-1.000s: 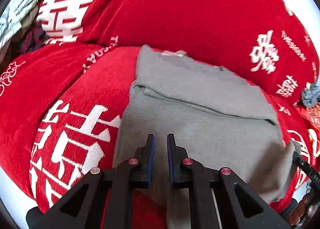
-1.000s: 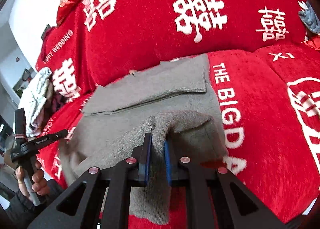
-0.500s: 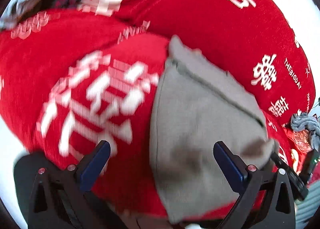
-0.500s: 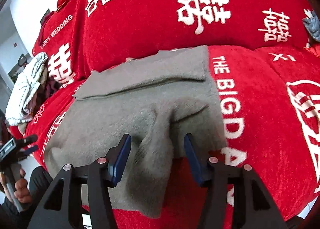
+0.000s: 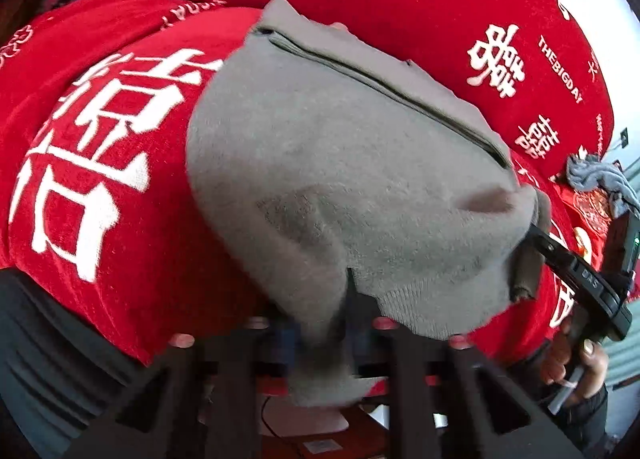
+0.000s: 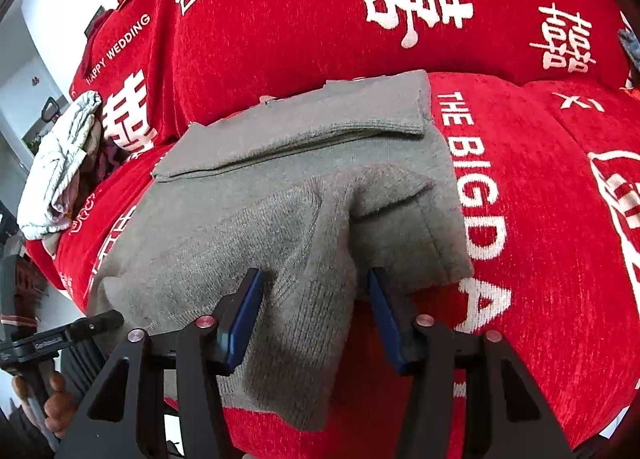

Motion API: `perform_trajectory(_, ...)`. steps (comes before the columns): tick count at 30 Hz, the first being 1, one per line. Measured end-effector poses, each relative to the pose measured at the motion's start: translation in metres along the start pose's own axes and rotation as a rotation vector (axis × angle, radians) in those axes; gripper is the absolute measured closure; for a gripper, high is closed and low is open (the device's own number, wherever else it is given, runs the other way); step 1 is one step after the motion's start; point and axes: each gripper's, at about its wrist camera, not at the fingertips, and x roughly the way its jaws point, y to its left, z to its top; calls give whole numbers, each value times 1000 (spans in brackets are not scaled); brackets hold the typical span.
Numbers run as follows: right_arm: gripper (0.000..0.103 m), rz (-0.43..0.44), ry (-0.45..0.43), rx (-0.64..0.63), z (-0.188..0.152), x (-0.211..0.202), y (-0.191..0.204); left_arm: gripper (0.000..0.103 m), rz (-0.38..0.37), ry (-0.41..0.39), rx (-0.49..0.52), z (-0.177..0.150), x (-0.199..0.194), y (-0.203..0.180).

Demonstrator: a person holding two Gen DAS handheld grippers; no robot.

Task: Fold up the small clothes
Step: 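Fold the lifted hem over toward the collar with both grippers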

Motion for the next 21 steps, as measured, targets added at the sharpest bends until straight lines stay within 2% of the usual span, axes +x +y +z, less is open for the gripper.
perform_trajectory(1,56,9,5,5,0,0,-1,85,5,-14,10,-1,-2,-1)
perform_trajectory(6,56,51,25,29,-1,0,-6,85,-45,-88,16,-2,-21,0)
perform_trajectory(14,56,72,41,38,2,2,-9,85,-30,-20,-36,-3,0,7)
perform_trajectory(21,56,95,67,1,11,3,-5,89,-53,-47,-27,-2,-7,8)
